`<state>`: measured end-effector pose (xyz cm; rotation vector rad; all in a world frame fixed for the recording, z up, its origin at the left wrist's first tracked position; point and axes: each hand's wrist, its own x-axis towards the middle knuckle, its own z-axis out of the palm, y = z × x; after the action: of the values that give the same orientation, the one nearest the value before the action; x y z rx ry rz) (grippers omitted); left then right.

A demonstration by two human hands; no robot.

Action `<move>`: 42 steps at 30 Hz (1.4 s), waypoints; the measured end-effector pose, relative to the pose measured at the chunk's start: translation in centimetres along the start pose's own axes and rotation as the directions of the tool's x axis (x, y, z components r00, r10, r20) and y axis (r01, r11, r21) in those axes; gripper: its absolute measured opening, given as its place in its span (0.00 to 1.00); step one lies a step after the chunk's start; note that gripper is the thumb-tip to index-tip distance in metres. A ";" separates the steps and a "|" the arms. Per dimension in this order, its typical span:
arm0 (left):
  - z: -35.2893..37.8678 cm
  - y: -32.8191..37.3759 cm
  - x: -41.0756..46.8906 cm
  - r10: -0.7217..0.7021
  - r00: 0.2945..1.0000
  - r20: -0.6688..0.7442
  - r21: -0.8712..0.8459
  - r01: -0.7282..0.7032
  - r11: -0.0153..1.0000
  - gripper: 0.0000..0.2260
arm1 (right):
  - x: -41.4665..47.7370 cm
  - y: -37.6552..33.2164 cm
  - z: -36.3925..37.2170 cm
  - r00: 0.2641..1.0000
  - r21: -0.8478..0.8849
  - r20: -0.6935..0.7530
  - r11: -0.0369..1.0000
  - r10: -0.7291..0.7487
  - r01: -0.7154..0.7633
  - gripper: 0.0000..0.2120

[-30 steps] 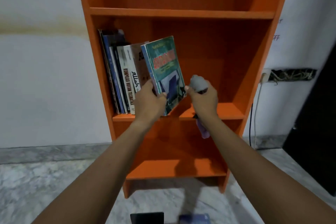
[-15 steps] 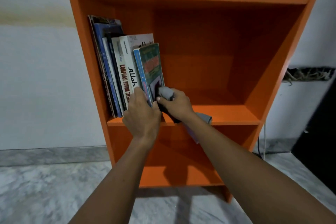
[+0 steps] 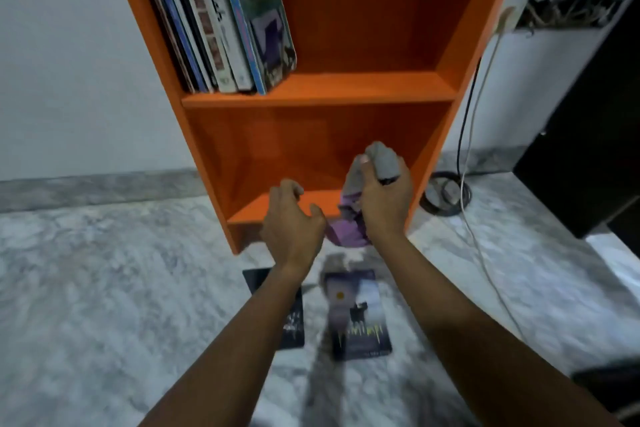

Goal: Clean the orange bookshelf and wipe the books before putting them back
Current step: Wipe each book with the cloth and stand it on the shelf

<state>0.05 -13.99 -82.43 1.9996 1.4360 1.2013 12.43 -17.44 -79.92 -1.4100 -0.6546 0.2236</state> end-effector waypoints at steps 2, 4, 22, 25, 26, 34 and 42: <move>2.6 -2.7 -4.7 -0.048 0.984 0.170 0.040 0.042 0.998 0.10 | -2.0 4.9 -2.3 0.962 -0.072 -0.009 0.960 0.272 -0.272 0.08; 4.8 -5.4 -8.5 -0.153 0.923 0.352 0.100 0.125 0.987 0.11 | -3.5 9.1 -4.6 0.854 -0.079 -0.065 0.851 0.515 -0.519 0.17; 14.0 -12.6 -17.8 -0.676 0.284 0.680 0.114 0.869 0.481 0.20 | -13.6 22.9 -11.0 0.718 -0.680 0.100 0.574 0.689 -0.456 0.14; 13.6 -12.1 -17.5 -0.562 0.299 0.771 -0.033 0.901 0.433 0.15 | -13.1 21.3 -11.1 0.705 -0.613 0.087 0.596 0.704 -0.519 0.21; 13.1 -11.7 -17.1 -0.520 0.312 0.795 -0.076 0.902 0.425 0.14 | -13.2 20.9 -10.9 0.726 -0.578 0.117 0.641 0.678 -0.505 0.24; 5.3 -8.7 -11.4 -0.226 0.366 0.903 -0.242 0.867 0.437 0.25 | -13.5 14.5 -7.1 0.804 -0.422 0.528 0.906 0.273 -0.030 0.23; -2.1 -3.8 -8.3 0.047 0.305 0.951 -0.288 0.820 0.494 0.32 | -5.9 9.9 -6.2 0.928 -0.436 0.104 0.855 0.358 -0.280 0.17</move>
<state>-4.71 -20.37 -87.46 1.0427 0.5778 0.1805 13.38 -23.99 -91.26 -1.9300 -0.6352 0.5069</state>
